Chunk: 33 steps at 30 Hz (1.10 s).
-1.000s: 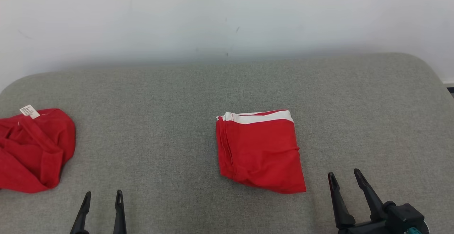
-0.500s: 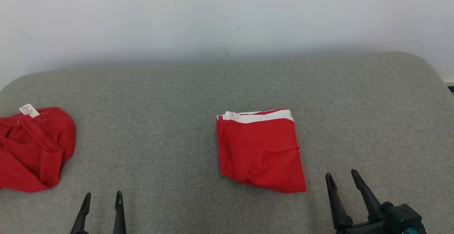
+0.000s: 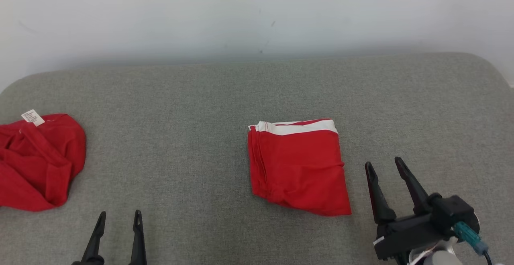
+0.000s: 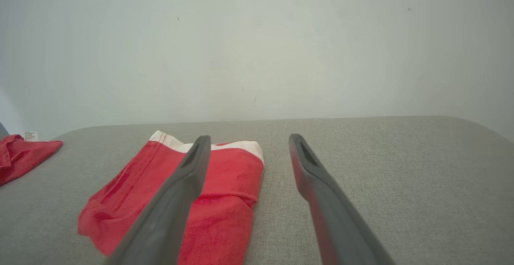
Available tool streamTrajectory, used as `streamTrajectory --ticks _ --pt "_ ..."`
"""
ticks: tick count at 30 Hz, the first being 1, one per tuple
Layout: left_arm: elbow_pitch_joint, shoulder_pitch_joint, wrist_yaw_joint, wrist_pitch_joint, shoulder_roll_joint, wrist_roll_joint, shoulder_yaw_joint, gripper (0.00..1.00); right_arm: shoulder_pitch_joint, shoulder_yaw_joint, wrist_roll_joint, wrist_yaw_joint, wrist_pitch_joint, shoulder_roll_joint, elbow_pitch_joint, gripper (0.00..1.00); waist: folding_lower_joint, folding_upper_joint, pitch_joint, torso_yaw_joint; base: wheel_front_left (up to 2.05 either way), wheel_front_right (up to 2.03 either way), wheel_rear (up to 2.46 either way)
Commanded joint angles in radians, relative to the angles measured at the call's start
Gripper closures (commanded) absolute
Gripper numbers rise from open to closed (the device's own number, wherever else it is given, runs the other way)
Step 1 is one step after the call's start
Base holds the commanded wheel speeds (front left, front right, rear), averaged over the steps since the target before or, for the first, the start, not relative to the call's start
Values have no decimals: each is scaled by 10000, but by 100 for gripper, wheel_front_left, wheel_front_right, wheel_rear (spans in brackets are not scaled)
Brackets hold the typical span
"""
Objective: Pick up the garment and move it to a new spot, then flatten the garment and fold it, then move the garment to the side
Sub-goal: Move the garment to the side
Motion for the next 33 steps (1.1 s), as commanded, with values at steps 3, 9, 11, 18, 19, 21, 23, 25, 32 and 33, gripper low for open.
streamTrajectory --ticks 3,9,11,18,19,21,23,25,32,33 --pt "97 -282 -49 -33 -20 -15 -132 0 -1016 228 -44 -24 -3 -264 712 0 0 0 193 204 0 0 0" --pt "272 -655 -59 -33 -24 -7 -453 0 -2705 704 -102 -24 328 -536 2846 0 0 0 439 603 0 0 0" --pt "311 -775 -73 -33 -28 -19 -555 0 -3169 813 -17 -24 405 -558 3519 0 0 0 535 731 0 0 0" --pt "379 -1005 -101 -33 -29 -68 -737 0 -3960 1068 269 -24 587 -490 5408 0 0 0 809 1013 0 0 0" --pt "391 -1045 -105 -33 -31 -70 -751 0 -4026 1108 388 -24 593 -432 5679 0 0 0 844 1039 0 0 0" --pt "421 -1095 -109 -33 -29 -80 -763 0 -4132 1237 528 -24 633 -357 6186 0 0 0 894 1081 0 0 0" --pt "433 -1133 -112 -33 -32 -90 -770 0 -4251 1334 682 -24 649 -289 6654 0 0 0 937 1098 0 0 0" --pt "447 -1148 -114 -33 -32 -94 -770 0 -4331 1507 886 -24 641 -148 7027 0 0 0 966 1103 0 0 0" --pt "512 -1279 -124 -33 -33 -127 -767 0 -4616 2506 1779 -24 823 3 7761 100 0 0 1023 1048 0 0 0" --pt "487 -1287 -115 -33 -33 -150 -745 0 -4719 2598 1866 -24 790 -80 7784 100 0 0 1045 1023 0 0 0"
